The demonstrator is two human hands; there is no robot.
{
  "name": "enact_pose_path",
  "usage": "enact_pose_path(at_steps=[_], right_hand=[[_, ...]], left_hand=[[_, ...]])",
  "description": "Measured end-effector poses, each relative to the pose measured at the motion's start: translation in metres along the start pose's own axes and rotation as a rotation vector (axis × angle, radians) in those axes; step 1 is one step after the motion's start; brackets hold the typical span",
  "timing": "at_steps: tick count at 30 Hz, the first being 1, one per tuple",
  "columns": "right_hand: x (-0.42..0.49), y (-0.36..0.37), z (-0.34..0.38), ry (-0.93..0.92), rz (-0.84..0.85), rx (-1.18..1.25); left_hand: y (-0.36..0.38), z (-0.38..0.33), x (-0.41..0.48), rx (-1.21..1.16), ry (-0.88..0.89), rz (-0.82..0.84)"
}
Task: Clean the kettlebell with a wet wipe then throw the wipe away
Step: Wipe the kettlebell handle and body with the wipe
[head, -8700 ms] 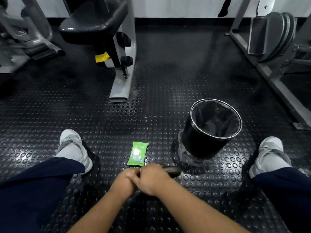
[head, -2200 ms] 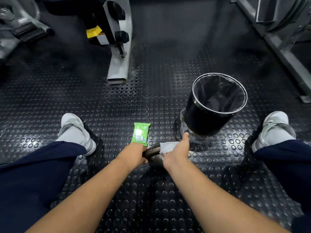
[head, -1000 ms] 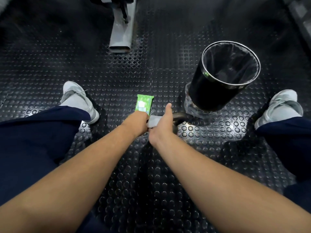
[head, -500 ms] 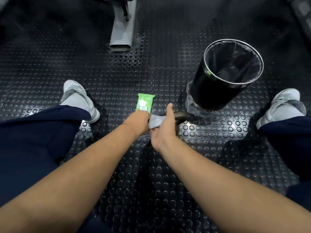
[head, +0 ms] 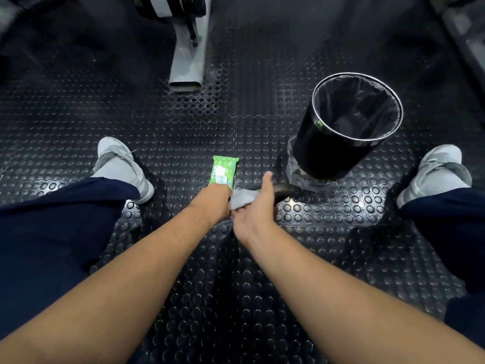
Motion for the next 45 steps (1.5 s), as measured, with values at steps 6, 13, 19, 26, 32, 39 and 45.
enact_pose_path(at_steps=[6,13,19,26,32,39,45], right_hand=[[0.028,-0.027,0.050,-0.049,-0.098,0.172],[0.006,-0.013,0.001,-0.081,-0.045,0.000],[0.021,-0.025,0.042,-0.087,-0.051,0.141],[0.027,-0.038,0.051,-0.152,-0.121,0.210],[0.036,-0.022,0.027,-0.085,-0.056,0.186],[0.049,-0.029,0.028,-0.062,-0.014,0.232],[0.047,-0.030,0.040,-0.109,-0.085,0.252]], left_hand=[[0.001,0.001,0.000,-0.030,0.008,0.028],[0.000,-0.001,0.002,-0.004,0.027,0.014],[0.001,-0.002,0.000,-0.020,0.027,0.028],[0.007,-0.011,-0.006,0.080,0.029,0.016],[0.017,-0.020,-0.023,0.165,0.010,0.053],[0.019,-0.021,-0.023,0.221,-0.093,0.060],[0.024,-0.023,-0.024,0.352,-0.052,0.054]])
Point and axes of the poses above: each hand's wrist, its own x-axis towards the middle knuckle, its own y-axis out of the palm, z = x × y, the point moved 6 cm from there along x, towards the middle knuckle, and after that the axes turned 13 degrees about -z, right-handed, at the moved point
